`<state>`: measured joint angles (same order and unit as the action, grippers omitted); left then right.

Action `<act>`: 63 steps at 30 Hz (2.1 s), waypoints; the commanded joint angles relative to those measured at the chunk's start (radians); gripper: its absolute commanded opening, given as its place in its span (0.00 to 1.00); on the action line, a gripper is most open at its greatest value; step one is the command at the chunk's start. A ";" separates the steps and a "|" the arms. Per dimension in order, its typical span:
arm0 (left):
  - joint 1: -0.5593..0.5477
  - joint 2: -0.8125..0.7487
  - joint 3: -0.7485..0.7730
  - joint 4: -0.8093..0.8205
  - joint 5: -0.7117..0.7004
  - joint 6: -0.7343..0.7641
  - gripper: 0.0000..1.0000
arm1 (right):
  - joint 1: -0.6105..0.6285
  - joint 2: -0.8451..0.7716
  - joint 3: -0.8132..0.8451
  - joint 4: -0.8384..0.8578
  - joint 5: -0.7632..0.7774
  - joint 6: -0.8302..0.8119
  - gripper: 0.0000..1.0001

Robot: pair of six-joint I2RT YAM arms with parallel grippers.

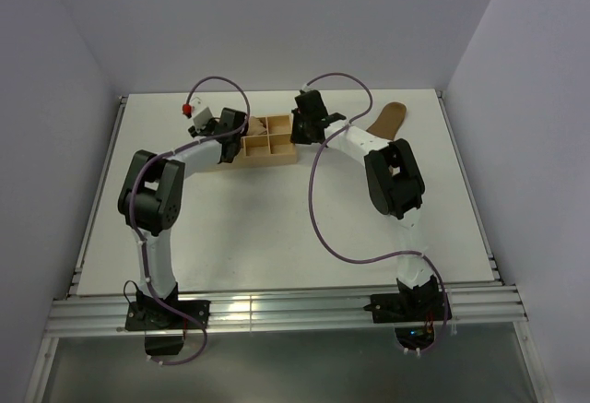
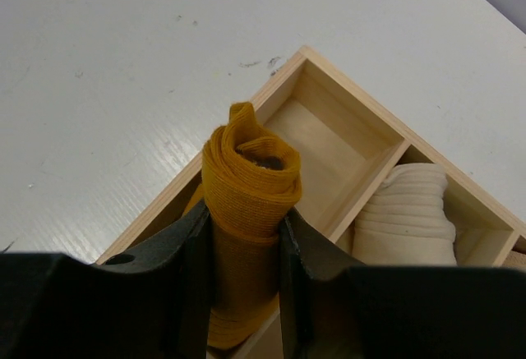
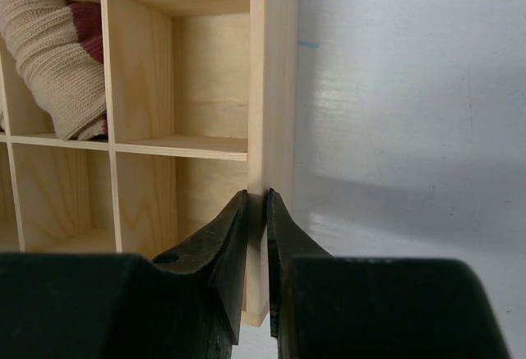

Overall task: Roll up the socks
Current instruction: Place the sock in the storage box.

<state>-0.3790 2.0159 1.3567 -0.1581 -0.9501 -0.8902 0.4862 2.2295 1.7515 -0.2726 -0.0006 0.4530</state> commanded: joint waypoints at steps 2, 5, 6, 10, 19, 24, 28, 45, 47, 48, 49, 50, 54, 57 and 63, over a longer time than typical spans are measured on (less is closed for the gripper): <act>-0.014 0.013 0.102 -0.158 0.149 -0.079 0.00 | 0.009 0.033 0.019 0.013 -0.029 0.029 0.00; -0.011 0.027 0.142 -0.242 0.177 -0.115 0.00 | 0.009 0.033 0.020 0.013 -0.026 0.029 0.00; -0.011 0.038 0.150 -0.260 0.186 -0.119 0.00 | 0.008 0.033 0.020 0.013 -0.024 0.030 0.00; 0.002 0.053 0.164 -0.337 0.211 -0.170 0.00 | 0.009 0.033 0.016 0.019 -0.018 0.033 0.00; 0.006 0.090 0.211 -0.463 0.270 -0.245 0.00 | 0.009 0.039 0.011 0.024 -0.004 0.056 0.00; 0.012 0.130 0.249 -0.564 0.351 -0.294 0.00 | 0.011 0.041 0.006 0.033 -0.001 0.067 0.00; 0.040 0.130 0.205 -0.541 0.447 -0.299 0.00 | 0.012 0.044 0.005 0.039 -0.001 0.070 0.00; 0.092 0.159 0.217 -0.662 0.560 -0.226 0.00 | 0.020 0.065 0.031 0.044 -0.001 0.072 0.00; 0.092 0.136 0.196 -0.656 0.557 -0.240 0.00 | 0.020 0.074 0.037 0.044 -0.001 0.073 0.00; 0.094 0.126 0.191 -0.661 0.548 -0.269 0.00 | 0.022 0.076 0.039 0.044 -0.001 0.073 0.00; 0.092 0.103 0.182 -0.661 0.527 -0.282 0.00 | 0.022 0.078 0.040 0.046 -0.001 0.075 0.00; 0.092 0.093 0.177 -0.666 0.519 -0.314 0.00 | 0.022 0.084 0.039 0.047 -0.001 0.076 0.00; 0.092 0.078 0.206 -0.705 0.481 -0.352 0.00 | 0.022 0.087 0.043 0.047 0.031 0.081 0.00; 0.094 0.122 0.286 -0.738 0.519 -0.340 0.00 | 0.023 0.088 0.048 0.047 0.033 0.084 0.00; 0.095 0.175 0.274 -0.729 0.602 -0.312 0.00 | 0.028 0.088 0.052 0.047 0.048 0.075 0.00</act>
<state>-0.2687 2.1075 1.6779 -0.7837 -0.5529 -1.2160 0.4870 2.2673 1.7832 -0.2226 0.0444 0.4828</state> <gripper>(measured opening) 0.349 0.176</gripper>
